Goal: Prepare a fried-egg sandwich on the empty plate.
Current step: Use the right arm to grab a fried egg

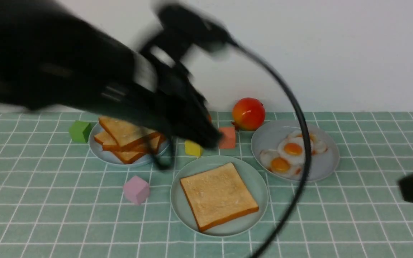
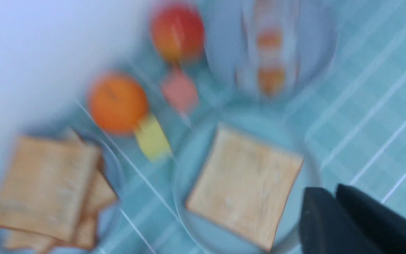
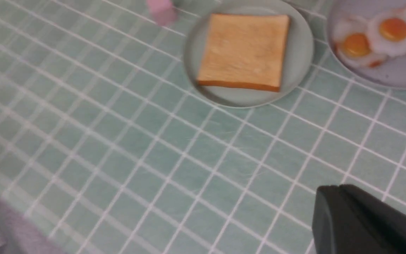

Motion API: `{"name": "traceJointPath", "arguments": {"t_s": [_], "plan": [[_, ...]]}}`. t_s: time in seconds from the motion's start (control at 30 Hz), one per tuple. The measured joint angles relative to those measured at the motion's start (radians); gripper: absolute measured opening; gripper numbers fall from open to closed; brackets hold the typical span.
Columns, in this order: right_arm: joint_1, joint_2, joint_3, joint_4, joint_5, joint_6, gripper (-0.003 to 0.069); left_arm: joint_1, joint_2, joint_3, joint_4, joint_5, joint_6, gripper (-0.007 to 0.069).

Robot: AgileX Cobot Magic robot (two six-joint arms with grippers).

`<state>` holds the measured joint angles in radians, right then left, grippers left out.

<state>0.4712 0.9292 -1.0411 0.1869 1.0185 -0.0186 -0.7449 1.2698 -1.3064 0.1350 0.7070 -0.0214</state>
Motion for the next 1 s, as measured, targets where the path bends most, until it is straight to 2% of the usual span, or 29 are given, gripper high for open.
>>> {"name": "traceJointPath", "arguments": {"t_s": [0.03,0.1,0.13,0.17,0.3,0.47,0.6,0.7,0.73,0.77,0.83,1.0], "plan": [[-0.015,0.056,0.0,-0.019,-0.028,0.019,0.0023,0.0,-0.087,0.017,0.0,-0.001,-0.02,-0.0014],[-0.042,0.126,0.0,-0.025,-0.062,0.046,0.0025,0.001,-0.173,0.041,-0.011,-0.006,-0.035,-0.0013],[-0.083,0.196,0.0,-0.018,-0.104,0.057,0.0028,0.001,-0.302,0.109,-0.051,-0.017,-0.045,-0.0014],[-0.088,0.215,0.0,-0.017,-0.109,0.06,0.0029,0.001,-0.302,0.118,-0.056,-0.019,-0.046,-0.0014],[-0.21,0.404,0.0,0.119,-0.229,0.065,0.0032,0.001,-0.61,0.373,-0.129,-0.123,-0.037,-0.0014],[-0.305,0.577,0.0,0.307,-0.367,0.049,0.0062,0.001,-0.848,0.586,-0.113,-0.268,-0.037,-0.0014],[-0.347,0.675,-0.001,0.396,-0.455,0.005,0.0122,0.001,-0.912,0.632,-0.11,-0.314,-0.037,-0.0014],[-0.386,0.784,-0.029,0.496,-0.526,-0.081,0.0226,0.001,-0.919,0.644,-0.105,-0.354,-0.037,-0.0014],[-0.388,0.79,-0.031,0.496,-0.529,-0.086,0.0232,0.001,-0.916,0.644,-0.105,-0.358,-0.037,-0.0014],[-0.399,0.83,-0.056,0.544,-0.543,-0.123,0.0278,0.001,-0.907,0.645,-0.105,-0.373,-0.037,-0.0014],[-0.404,0.889,-0.092,0.602,-0.555,-0.171,0.0319,0.001,-0.888,0.647,-0.107,-0.388,-0.037,-0.0014],[-0.407,0.982,-0.172,0.679,-0.572,-0.224,0.0351,0.001,-0.848,0.648,-0.135,-0.398,-0.037,-0.0014]]}}
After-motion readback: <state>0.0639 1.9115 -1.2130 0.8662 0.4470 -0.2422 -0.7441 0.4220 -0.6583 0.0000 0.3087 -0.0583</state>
